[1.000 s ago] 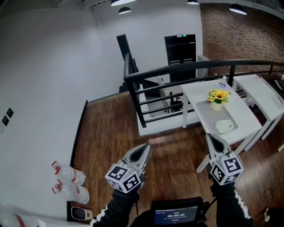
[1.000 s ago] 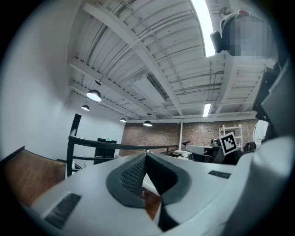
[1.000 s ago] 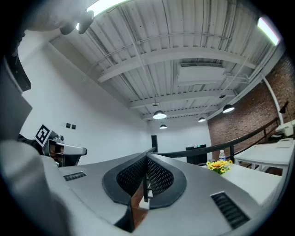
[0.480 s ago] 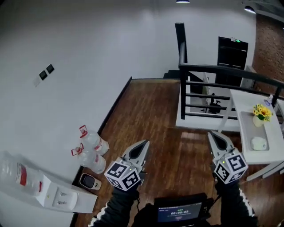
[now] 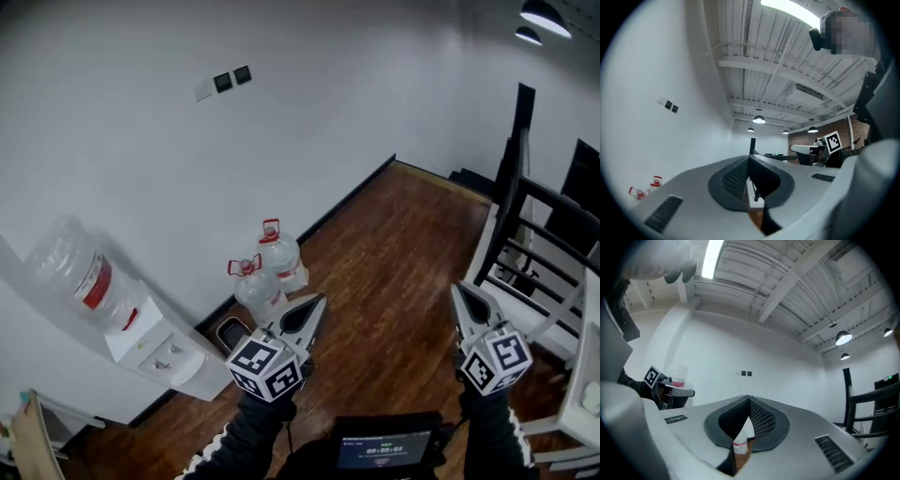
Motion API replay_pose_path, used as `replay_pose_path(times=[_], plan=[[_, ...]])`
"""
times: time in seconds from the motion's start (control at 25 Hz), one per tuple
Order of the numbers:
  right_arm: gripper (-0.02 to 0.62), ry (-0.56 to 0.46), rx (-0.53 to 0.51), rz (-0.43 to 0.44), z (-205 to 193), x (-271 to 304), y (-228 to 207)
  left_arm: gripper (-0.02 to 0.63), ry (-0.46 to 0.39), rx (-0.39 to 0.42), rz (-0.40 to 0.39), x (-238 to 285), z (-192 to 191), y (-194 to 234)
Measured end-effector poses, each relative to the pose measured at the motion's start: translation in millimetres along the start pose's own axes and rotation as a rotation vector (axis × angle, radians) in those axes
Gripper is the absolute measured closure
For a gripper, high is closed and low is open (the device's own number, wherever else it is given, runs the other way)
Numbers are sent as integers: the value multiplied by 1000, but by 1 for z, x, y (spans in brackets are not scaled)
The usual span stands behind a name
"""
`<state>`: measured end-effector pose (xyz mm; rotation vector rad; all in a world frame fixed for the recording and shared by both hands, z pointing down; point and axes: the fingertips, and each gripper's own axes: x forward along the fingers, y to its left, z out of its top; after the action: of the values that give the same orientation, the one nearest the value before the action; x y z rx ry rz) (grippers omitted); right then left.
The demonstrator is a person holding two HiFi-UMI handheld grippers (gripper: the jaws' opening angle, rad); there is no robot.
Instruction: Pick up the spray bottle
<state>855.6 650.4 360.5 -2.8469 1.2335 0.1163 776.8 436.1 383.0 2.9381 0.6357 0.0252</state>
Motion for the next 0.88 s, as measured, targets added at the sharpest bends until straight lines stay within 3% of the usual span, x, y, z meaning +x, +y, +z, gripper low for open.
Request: replay_pose_path(times=[0.2,0.4,0.64,0.88], plan=[[589,14,18,253,-16,109,105,603,-34,-8,231,-87,13,92],[589,9,61,535,-31,189,207,603,-78,-20,528,-189,21,146],[589,18,111,823,-24,246,348,603,-109,-45,856,-334,29,174],[589,19,124,1100,-20,250,521,603,-167,-38,1165,-503,31,168]])
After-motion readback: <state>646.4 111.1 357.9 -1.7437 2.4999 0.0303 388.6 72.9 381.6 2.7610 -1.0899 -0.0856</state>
